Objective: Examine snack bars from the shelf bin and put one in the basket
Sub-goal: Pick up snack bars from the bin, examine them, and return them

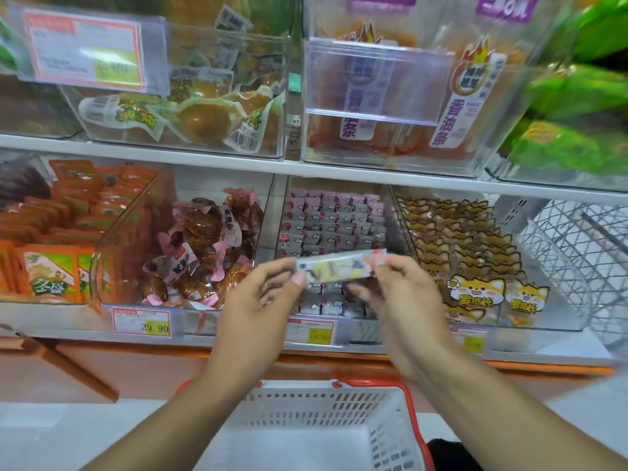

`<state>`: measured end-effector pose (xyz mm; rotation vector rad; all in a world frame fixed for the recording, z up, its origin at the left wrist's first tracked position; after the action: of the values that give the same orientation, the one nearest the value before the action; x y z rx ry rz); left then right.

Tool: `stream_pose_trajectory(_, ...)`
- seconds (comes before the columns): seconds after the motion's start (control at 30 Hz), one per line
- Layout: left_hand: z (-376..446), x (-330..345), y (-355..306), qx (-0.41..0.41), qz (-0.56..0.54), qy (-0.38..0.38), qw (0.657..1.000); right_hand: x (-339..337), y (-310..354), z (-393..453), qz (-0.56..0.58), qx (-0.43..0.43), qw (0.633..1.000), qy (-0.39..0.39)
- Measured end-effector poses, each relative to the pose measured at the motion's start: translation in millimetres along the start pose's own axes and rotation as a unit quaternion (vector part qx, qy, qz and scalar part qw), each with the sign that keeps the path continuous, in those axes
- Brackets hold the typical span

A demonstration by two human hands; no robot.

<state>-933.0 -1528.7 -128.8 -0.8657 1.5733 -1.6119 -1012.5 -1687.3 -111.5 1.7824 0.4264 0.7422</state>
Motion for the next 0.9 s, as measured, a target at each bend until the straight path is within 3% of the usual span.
stream_pose_trajectory(0.23,7.0,-12.0,-0.8,-0.072,-0.131,-0.026,0.988,2.3,4.8,-7.7,0.083,0.063,0.993,0.048)
stream_pose_trajectory(0.53,9.9,-19.5,4.6,-0.072,-0.144,-0.073,0.984,2.9,-2.1,-6.9,0.093,0.099,0.987,0.084)
stream_pose_trajectory(0.67,10.4,-21.5,7.6,-0.075,-0.150,-0.079,0.983,1.4,2.1,-6.2,-0.016,0.019,0.990,0.141)
stream_pose_trajectory(0.8,11.1,-22.9,10.0,-0.082,-0.152,-0.076,0.982,3.2,4.8,-13.5,-0.207,-0.089,0.950,0.218)
stream_pose_trajectory(0.9,10.8,-24.3,11.8,-0.079,-0.135,-0.080,0.984,4.7,1.5,-16.0,-0.200,-0.102,0.949,0.220)
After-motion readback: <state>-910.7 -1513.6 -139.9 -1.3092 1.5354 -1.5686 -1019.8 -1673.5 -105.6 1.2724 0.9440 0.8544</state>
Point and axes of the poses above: each hand's wrist, its own z-axis towards the middle knuckle, its own x-axis out of the palm, y = z × x, the point moved 1 cm from there along z, towards the middle knuckle, and after that the axes turned 4 degrees about y, right-handed, at the moved point
